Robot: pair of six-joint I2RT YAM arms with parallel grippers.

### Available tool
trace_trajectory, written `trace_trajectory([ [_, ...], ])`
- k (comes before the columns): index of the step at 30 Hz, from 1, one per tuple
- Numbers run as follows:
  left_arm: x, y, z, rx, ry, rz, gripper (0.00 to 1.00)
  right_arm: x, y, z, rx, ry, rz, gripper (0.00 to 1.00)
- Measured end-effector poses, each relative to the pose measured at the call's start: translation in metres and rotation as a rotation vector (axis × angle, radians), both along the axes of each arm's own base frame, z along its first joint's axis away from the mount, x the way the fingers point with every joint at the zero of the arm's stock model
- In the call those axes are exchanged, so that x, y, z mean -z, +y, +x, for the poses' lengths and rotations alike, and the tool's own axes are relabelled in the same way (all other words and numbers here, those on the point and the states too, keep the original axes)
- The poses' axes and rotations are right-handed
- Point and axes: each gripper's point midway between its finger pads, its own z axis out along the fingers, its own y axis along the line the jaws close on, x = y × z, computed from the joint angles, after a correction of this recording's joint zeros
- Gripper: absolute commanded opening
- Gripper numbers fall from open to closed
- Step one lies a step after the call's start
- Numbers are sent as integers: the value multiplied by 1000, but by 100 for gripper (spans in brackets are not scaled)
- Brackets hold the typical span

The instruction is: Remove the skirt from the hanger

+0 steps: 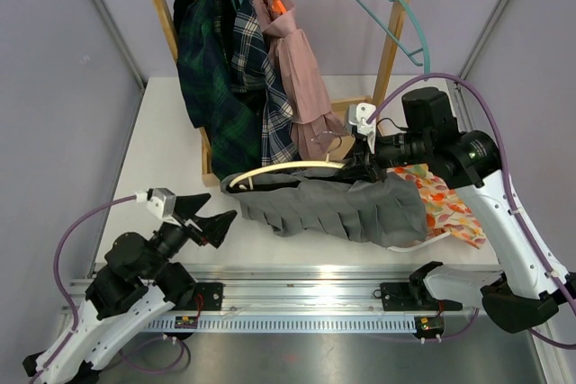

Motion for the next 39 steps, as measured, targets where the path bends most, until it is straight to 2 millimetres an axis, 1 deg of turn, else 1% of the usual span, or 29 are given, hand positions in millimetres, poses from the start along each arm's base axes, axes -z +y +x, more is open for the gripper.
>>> trace_trajectory([
  [4,3,-13,-4,90,-46,121,92,-10,4,-3,-10,25,34,0],
  [7,10,-25,4,128,-36,239,91,-22,7,-5,-19,29,63,0],
  [8,15,-28,9,131,-32,277,89,-26,7,-6,-23,28,73,0],
  [9,19,-30,12,134,-32,308,84,-30,8,-7,-26,30,84,0],
  [10,23,-31,15,134,-36,337,66,-33,8,-8,-27,31,92,0],
  [11,24,-32,18,133,-47,353,44,-36,8,-9,-30,35,101,0],
  [12,25,-33,20,131,-62,364,29,-38,8,-10,-31,41,109,0],
  [13,24,-34,23,126,-85,366,10,-39,7,-10,-29,46,115,0],
  [14,23,-35,25,120,-102,365,1,-41,7,-10,-27,54,121,0],
  [15,22,-36,28,116,-120,365,0,-43,6,-10,-24,59,127,0],
  [18,23,-40,33,106,-147,342,0,-49,4,-9,-16,72,146,0],
  [21,35,-42,37,87,-119,305,0,-58,2,-7,-8,81,168,0],
  [24,52,-43,37,67,-43,247,0,-80,-3,1,11,91,227,0],
  [25,54,-45,36,73,-31,225,0,-88,-5,6,22,98,253,0],
  [26,53,-48,34,81,-27,186,0,-94,-7,10,32,111,275,0],
  [28,45,-50,30,90,-33,114,1,-99,-8,15,41,142,298,0],
  [29,41,-50,29,89,-37,85,9,-100,-9,16,44,154,304,0],
  [30,38,-49,28,87,-44,66,21,-99,-8,18,47,163,306,0],
  [31,35,-47,27,80,-46,52,47,-99,-8,19,50,164,306,0],
  [32,34,-43,27,68,-52,48,62,-99,-9,21,57,163,305,0],
  [33,33,-40,27,56,-57,46,72,-98,-11,23,68,155,302,0],
  [34,32,-37,26,49,-58,50,79,-97,-12,26,77,142,298,0],
  [36,25,-32,23,45,-67,68,83,-93,-15,32,97,109,278,0],
  [37,17,-28,20,48,-79,91,87,-91,-16,34,99,95,268,0],
  [39,-5,-20,12,55,-115,119,88,-81,-18,39,99,64,238,0],
])
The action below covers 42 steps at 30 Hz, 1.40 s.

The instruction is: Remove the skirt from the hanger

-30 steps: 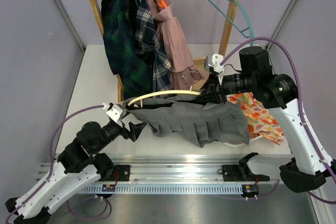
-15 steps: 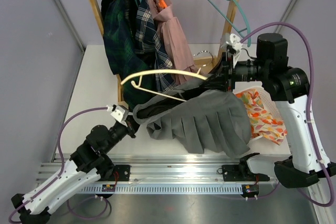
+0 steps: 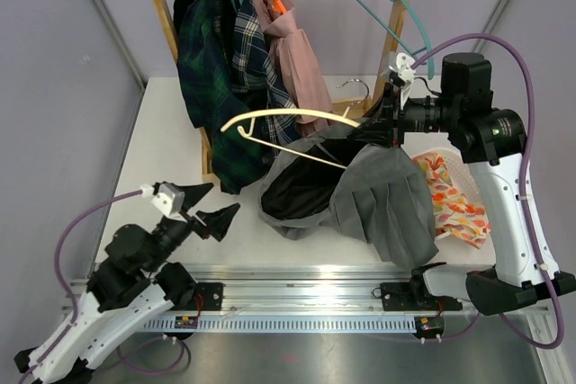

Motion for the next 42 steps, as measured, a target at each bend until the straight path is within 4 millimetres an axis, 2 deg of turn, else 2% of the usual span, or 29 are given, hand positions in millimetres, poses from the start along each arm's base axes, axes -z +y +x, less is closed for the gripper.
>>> trace_trajectory([
  [3,-61,16,-18,23,-116,19,89,25,-1,3,-28,-36,-65,0],
  [5,-94,23,-30,47,-192,30,89,45,0,4,-56,-57,-117,0],
  [6,-106,24,-34,61,-219,34,89,56,3,2,-79,-69,-146,0],
  [7,-116,24,-38,80,-248,48,94,64,6,-1,-102,-76,-168,0],
  [9,-126,17,-41,128,-275,103,99,81,17,-7,-163,-110,-221,0],
  [12,-117,-9,-33,223,-253,212,99,101,32,-18,-248,-171,-288,0],
  [15,-86,-41,-21,331,-181,329,99,112,44,-24,-309,-226,-328,0],
  [18,-55,-65,-12,425,-107,422,96,121,51,-21,-344,-285,-363,0],
  [21,-36,-79,-8,489,-70,473,91,128,55,-24,-381,-328,-390,0],
  [24,-26,-87,-7,532,-58,500,80,133,60,-29,-416,-363,-406,0],
  [25,-22,-90,-6,543,-51,508,72,133,60,-30,-422,-370,-407,0],
  [28,-11,-97,-5,579,-24,532,60,133,62,-31,-434,-386,-407,0],
  [30,-3,-100,-5,599,2,542,33,132,62,-31,-436,-391,-406,0],
  [32,2,-101,-5,608,20,551,0,132,63,-31,-436,-395,-405,0],
  [34,4,-100,-4,603,21,559,0,132,63,-29,-433,-401,-403,0],
  [37,4,-96,-2,574,25,556,0,133,67,-28,-423,-390,-393,22],
  [38,4,-94,-2,558,23,550,0,133,68,-28,-412,-373,-386,32],
  [39,3,-91,-2,539,24,540,0,132,70,-28,-395,-345,-375,50],
  [42,5,-76,-5,465,55,506,0,120,71,-17,-292,-243,-331,73],
])
